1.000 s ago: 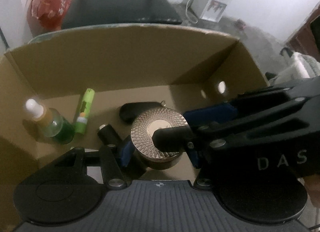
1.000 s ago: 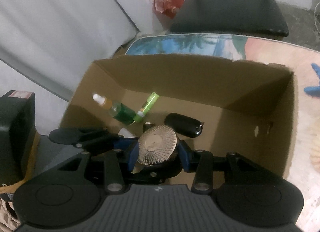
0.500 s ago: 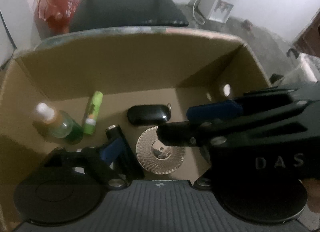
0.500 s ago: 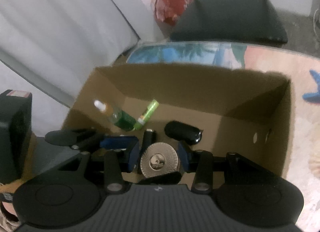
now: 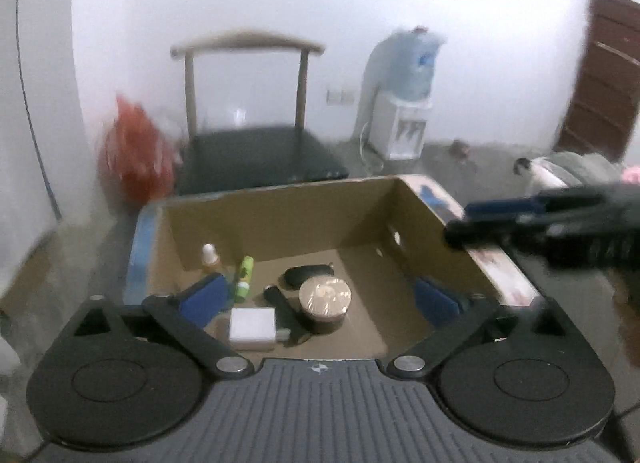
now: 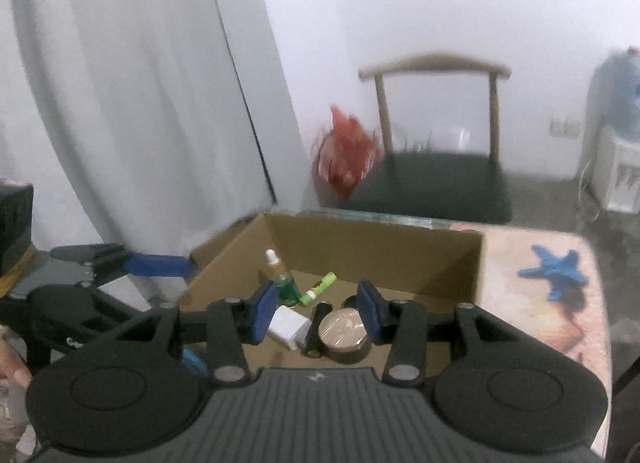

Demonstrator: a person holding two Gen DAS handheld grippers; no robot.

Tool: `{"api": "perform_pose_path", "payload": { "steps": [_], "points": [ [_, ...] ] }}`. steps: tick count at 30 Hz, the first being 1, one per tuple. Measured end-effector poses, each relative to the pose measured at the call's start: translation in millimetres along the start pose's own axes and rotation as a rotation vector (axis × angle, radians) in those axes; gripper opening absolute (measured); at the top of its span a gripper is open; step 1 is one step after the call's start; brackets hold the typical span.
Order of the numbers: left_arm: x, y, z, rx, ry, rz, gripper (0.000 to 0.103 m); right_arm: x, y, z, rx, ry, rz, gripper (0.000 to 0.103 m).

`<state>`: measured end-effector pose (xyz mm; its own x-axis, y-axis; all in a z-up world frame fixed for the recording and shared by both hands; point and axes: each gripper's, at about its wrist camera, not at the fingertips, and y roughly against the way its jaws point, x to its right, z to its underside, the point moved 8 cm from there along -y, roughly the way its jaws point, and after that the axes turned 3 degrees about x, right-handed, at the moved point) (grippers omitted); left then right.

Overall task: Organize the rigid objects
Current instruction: 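Move the right gripper back toward the clear plastic cup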

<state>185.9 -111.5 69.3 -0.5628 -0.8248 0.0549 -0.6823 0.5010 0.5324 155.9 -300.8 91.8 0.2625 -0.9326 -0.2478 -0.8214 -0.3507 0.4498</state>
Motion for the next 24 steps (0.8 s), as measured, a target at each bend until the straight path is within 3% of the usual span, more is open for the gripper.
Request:
{"api": "perform_pose_path", "payload": {
  "steps": [5, 10, 13, 17, 24],
  "points": [
    [19, 29, 48, 0.083, -0.089, -0.008, 0.102, -16, 31, 42, 0.047, -0.004, 0.063, 0.047],
    [44, 25, 87, 0.114, -0.166, 0.019, 0.102, -26, 15, 83, 0.015, -0.042, 0.107, 0.047],
    [54, 10, 97, 0.103, -0.22, -0.009, 0.102, -28, -1, 97, -0.013, -0.013, 0.163, 0.047],
    [58, -9, 105, 0.096, -0.275, -0.064, 0.102, -31, -12, 107, -0.036, -0.03, 0.163, 0.045],
    [60, -26, 115, 0.061, -0.297, -0.07, 0.092, -36, -20, 114, -0.024, -0.027, 0.209, 0.038]
  ]
}}
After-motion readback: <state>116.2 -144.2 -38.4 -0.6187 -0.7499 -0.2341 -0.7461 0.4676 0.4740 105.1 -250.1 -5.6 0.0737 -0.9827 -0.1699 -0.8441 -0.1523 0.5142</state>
